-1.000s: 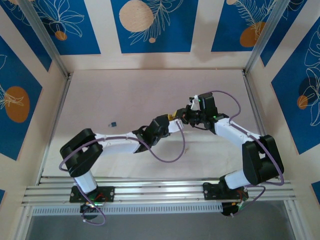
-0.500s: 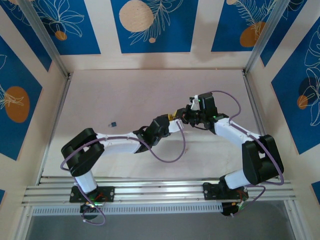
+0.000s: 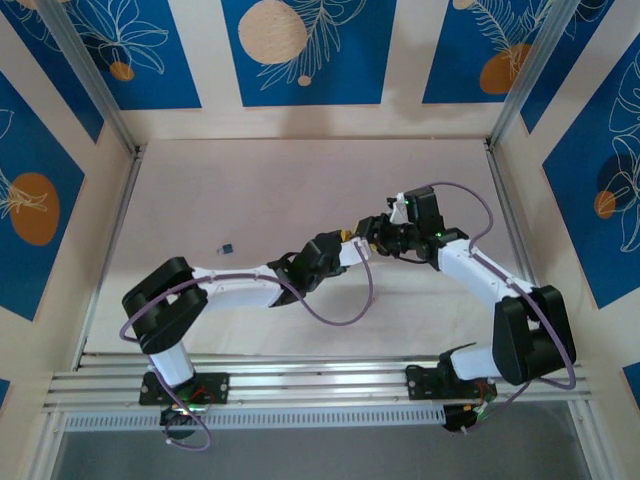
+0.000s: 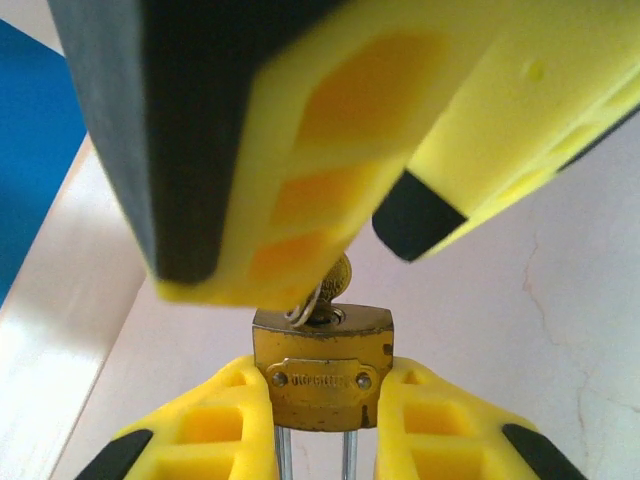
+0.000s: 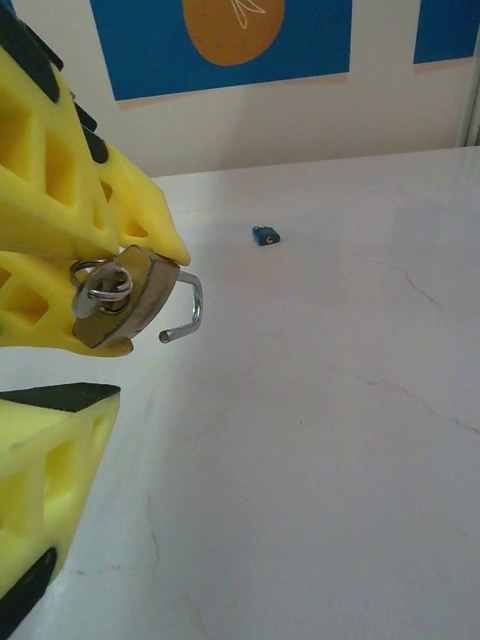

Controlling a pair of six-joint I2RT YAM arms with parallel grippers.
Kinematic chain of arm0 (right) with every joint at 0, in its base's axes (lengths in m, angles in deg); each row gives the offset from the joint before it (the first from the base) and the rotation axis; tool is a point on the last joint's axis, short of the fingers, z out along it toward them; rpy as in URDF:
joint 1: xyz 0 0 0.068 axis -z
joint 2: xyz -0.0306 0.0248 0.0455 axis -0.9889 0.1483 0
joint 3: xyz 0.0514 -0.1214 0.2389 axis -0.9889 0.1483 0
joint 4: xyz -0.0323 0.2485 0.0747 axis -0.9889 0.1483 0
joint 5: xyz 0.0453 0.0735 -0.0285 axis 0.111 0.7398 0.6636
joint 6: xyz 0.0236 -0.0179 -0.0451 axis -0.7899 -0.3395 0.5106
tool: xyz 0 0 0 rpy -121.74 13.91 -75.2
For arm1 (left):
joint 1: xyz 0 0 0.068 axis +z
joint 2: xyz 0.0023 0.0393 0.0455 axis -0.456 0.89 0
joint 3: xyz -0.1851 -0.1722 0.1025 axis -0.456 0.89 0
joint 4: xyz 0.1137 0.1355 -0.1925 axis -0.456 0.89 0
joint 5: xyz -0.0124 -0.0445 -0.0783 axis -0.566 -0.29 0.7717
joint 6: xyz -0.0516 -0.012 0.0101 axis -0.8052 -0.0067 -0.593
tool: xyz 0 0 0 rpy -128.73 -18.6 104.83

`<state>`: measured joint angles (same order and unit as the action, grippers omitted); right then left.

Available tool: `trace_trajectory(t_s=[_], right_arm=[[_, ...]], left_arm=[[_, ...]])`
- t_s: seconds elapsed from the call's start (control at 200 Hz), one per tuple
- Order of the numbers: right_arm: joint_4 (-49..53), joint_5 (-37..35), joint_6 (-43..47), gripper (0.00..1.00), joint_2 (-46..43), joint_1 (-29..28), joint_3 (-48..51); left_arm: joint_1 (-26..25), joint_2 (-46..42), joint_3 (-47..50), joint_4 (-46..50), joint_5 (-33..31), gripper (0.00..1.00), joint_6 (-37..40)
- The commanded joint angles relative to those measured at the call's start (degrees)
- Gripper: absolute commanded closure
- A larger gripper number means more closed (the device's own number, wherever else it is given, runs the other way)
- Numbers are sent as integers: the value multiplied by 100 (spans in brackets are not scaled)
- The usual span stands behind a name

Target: Unlock with the key

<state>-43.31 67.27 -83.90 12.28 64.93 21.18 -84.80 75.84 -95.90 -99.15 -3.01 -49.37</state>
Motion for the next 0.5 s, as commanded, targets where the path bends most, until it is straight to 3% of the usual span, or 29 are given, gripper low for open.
trace_trajectory(t_s=[0.0, 0.495], right_arm=[[487, -80, 336, 57, -283, 180, 49], [629, 295, 863, 50, -458, 638, 228]], left_arm=[[-37, -236, -220, 73, 266, 82, -370], [207, -250, -481, 950, 1116, 82, -1079]])
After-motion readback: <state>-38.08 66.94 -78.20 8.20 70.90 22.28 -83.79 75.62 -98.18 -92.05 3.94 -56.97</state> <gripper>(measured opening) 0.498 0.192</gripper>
